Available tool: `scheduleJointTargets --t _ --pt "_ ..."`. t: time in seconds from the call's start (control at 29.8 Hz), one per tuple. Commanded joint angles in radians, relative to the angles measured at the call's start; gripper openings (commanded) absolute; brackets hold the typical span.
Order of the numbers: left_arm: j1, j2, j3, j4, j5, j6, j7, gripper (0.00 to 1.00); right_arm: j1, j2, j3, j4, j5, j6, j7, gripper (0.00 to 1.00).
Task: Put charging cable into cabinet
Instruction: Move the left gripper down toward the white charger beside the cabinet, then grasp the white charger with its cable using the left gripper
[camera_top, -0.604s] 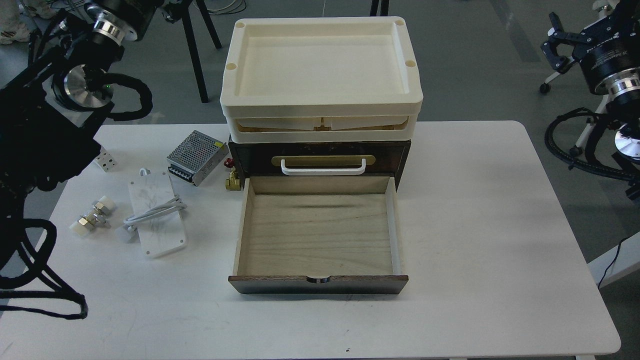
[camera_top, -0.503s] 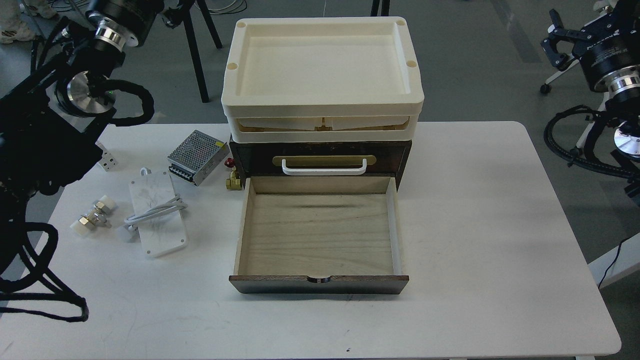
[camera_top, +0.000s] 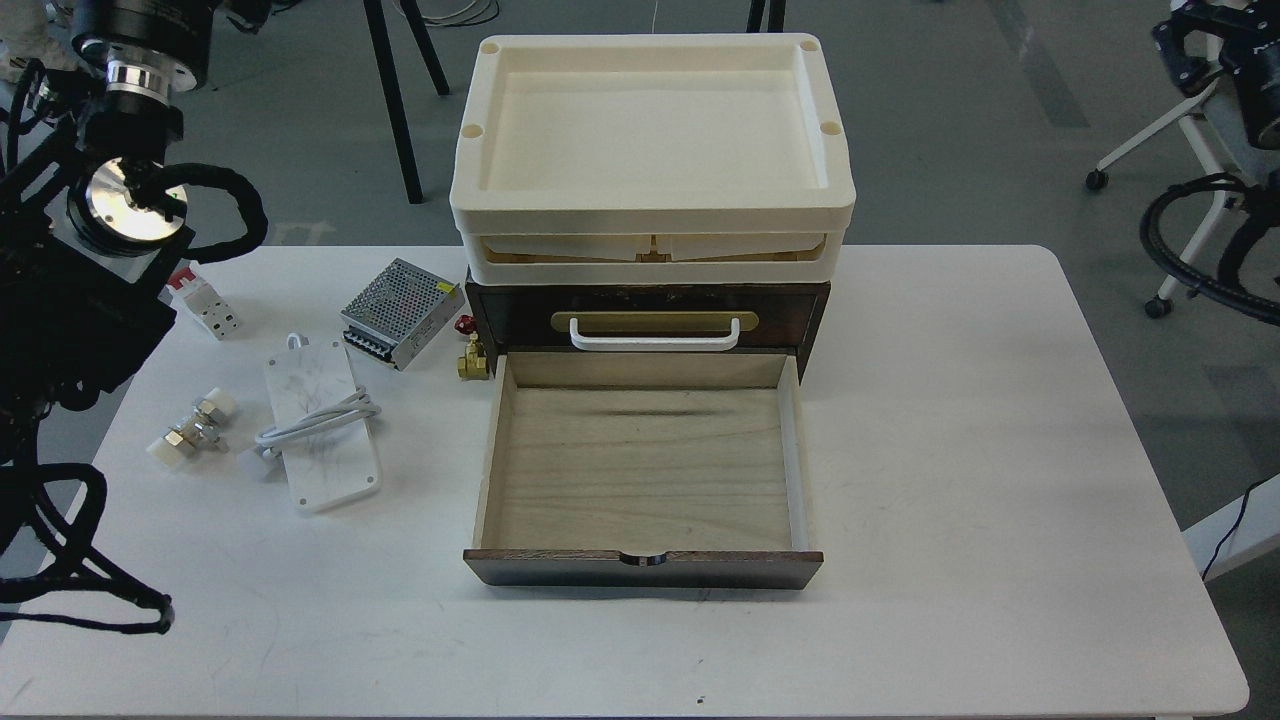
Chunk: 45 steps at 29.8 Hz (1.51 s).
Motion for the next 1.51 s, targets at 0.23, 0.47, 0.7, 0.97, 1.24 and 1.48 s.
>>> scheduleJointTargets --t 0.23,0.47,0.7,0.97,1.24,1.48 --pt "0.158 0.485 0.140 -0.937 0.705 0.304 -0.006 0.99 -0.130 -0.156 0.002 0.100 0.000 0.000 -0.004 1.00" --pt "0.108 0.677 0.472 -0.920 1.637 0.510 -0.006 0.97 -0.229 -0.174 0.005 0.111 0.002 0.000 -0.004 1.00" --pt "0.115 0.625 0.655 -0.602 2.176 0.585 -0.006 0.96 -0.244 -0.174 0.009 0.112 0.008 0.000 -0.004 1.00" --pt "0.131 0.412 0.836 -0.412 2.288 0.608 -0.006 0.93 -0.250 -0.181 0.009 0.111 0.008 0.000 -0.002 1.00" --pt "0.148 0.347 0.838 -0.238 2.280 0.674 -0.006 0.93 -0.261 -0.181 0.009 0.111 0.008 0.000 -0.002 1.00" --pt "0.152 0.324 0.839 -0.128 2.285 0.673 -0.006 0.87 -0.272 -0.178 0.008 0.111 0.008 0.000 -0.002 1.00"
